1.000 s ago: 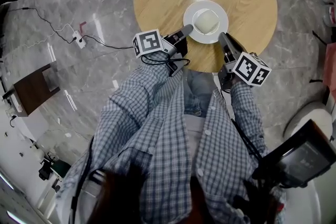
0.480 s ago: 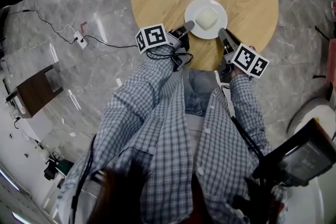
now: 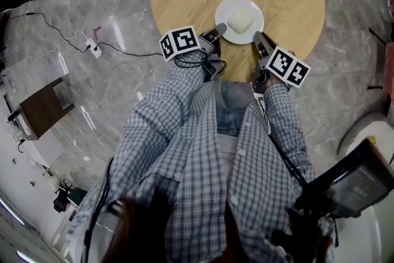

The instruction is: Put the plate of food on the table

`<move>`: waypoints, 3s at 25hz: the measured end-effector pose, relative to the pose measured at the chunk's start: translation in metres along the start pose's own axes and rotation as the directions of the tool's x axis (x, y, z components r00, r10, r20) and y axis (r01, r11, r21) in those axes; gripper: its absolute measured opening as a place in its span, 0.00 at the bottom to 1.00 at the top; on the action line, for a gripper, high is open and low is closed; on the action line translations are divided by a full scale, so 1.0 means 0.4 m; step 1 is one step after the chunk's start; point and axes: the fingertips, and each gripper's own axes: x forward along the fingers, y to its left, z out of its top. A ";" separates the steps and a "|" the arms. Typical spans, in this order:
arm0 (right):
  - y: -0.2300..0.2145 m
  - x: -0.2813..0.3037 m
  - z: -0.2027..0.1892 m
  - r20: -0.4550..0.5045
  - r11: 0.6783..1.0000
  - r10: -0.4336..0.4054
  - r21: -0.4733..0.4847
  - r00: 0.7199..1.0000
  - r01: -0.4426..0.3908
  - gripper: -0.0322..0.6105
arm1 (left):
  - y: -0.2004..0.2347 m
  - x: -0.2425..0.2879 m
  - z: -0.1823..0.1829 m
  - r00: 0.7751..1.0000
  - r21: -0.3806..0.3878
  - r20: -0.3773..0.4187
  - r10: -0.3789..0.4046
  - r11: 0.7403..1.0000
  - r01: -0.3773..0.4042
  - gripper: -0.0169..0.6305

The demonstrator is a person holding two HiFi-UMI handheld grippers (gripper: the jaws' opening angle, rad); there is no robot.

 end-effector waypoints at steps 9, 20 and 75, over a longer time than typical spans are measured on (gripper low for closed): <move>-0.005 0.009 -0.015 -0.029 0.996 -0.048 -0.078 0.998 0.045 0.16 | 0.015 0.004 -0.001 0.994 0.109 -0.035 0.102 0.989 -0.097 0.06; -0.011 0.019 -0.018 -0.032 0.962 -0.138 -0.242 0.990 0.126 0.16 | 0.015 0.018 -0.005 0.976 0.214 -0.064 0.210 0.958 -0.192 0.08; 0.117 0.065 -0.194 0.098 -0.441 -0.282 -0.897 0.954 -0.038 0.12 | 0.022 -0.003 -0.032 0.985 0.085 -0.144 0.090 0.993 -0.079 0.22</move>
